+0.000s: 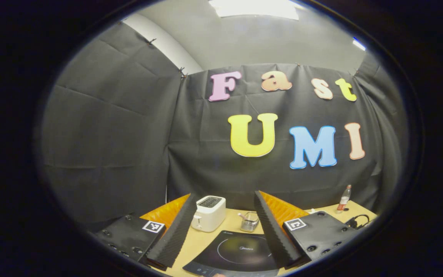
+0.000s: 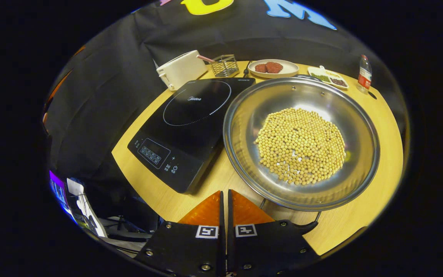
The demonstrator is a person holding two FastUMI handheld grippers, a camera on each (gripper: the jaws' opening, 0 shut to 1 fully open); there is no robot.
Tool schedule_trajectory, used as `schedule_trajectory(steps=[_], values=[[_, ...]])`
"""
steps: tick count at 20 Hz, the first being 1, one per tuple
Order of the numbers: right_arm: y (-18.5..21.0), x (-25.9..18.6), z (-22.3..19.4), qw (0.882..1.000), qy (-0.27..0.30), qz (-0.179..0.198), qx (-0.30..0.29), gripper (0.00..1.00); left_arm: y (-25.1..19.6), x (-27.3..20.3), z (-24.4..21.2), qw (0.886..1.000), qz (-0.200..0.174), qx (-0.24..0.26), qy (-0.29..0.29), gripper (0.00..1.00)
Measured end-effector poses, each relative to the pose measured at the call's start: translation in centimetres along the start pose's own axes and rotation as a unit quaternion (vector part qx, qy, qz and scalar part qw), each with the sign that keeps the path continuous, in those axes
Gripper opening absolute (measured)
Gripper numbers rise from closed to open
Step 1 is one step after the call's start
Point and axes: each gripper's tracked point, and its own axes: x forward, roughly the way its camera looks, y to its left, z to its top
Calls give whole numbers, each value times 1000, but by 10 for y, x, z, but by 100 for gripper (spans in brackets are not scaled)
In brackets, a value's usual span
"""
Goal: First push the handle of the pot to place it horizontally, then grasp the pot with both hands and set it on the induction cooktop.
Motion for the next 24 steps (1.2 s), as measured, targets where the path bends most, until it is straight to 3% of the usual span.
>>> schedule_trajectory(steps=[17,19,20,24], values=[[-59,-17,-6,992,-6,-94,85,1,-49,45,-47,995,-77,-45,43,100],[-67,-21,-9,990,-8,-101,93,1,-53,46,-45,995,-82,-42,40,94],[-73,-24,-9,990,-9,-108,94,1,-55,46,-43,995,-84,-39,38,99],[-98,-36,-10,987,-9,-124,103,1,-73,44,-48,994,-88,-35,47,99]])
